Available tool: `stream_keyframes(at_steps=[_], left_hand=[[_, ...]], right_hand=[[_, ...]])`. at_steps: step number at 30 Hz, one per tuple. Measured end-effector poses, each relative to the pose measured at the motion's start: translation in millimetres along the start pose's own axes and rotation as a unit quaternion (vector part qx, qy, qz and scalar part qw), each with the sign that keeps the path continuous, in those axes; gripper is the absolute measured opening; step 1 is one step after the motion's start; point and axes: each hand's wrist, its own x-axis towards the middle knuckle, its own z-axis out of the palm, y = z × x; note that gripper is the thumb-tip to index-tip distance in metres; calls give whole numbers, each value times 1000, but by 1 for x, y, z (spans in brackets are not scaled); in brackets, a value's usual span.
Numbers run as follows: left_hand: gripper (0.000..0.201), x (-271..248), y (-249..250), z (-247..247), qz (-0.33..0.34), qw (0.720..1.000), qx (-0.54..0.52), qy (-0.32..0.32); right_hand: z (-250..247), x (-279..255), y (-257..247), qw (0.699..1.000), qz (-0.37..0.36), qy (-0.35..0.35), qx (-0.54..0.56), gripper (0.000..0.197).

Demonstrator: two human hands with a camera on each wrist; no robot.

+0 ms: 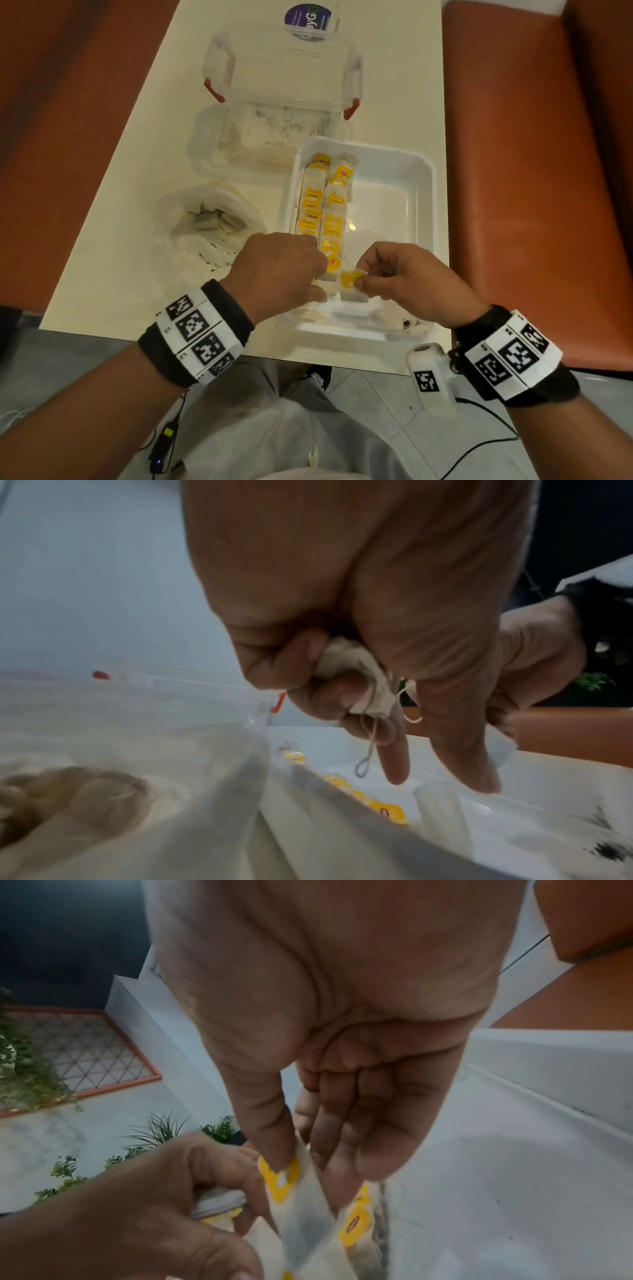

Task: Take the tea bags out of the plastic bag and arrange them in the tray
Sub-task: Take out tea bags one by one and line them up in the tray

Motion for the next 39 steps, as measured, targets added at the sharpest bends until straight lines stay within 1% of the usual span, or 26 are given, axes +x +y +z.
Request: stream_keyframes(at_steps=[2, 5, 9, 11, 14, 17, 19, 23, 26, 29, 32, 35, 39], left_hand=[[30, 10, 6, 4, 13, 999, 40, -16], [20, 23, 5, 10, -1, 998, 61, -8], [14, 36, 1, 13, -14, 997, 73, -1], [10, 41, 1, 13, -11, 996, 87, 4], [13, 46, 1, 10, -13, 996, 86, 0], [17, 48, -2, 9, -18, 996, 84, -3], [18, 48, -3, 8, -16, 997, 77, -5], [16, 46, -5, 7, -17, 997, 71, -2], [13, 45, -7, 9, -21, 998, 61, 4], [15, 42, -7, 7, -19, 998, 52, 12], [20, 36, -7, 0, -17, 999, 46, 23], [27, 31, -4, -3, -18, 999, 39, 16], [28, 29, -4, -1, -30, 999, 31, 19]], right_hand=[[5, -2, 0, 999, 7, -48, -20, 10], [12, 3, -1, 995, 6, -78, -62, 10], [19, 20, -3, 994, 28, -79, -68, 11], [21, 28, -5, 993, 38, -93, -64, 13], [23, 39, -9, 989, 60, -107, -85, 13], [25, 47, -11, 985, 86, -86, -122, 12], [26, 49, -12, 984, 104, -72, -127, 11], [30, 52, -12, 983, 133, -67, -110, 16], [33, 53, -12, 983, 144, -62, -99, 26], [35, 55, -11, 982, 160, -64, -77, 33], [34, 56, -14, 982, 171, -71, -43, 36], [33, 55, -17, 982, 170, -86, -10, 36], [32, 52, -20, 979, 181, -88, 21, 35]])
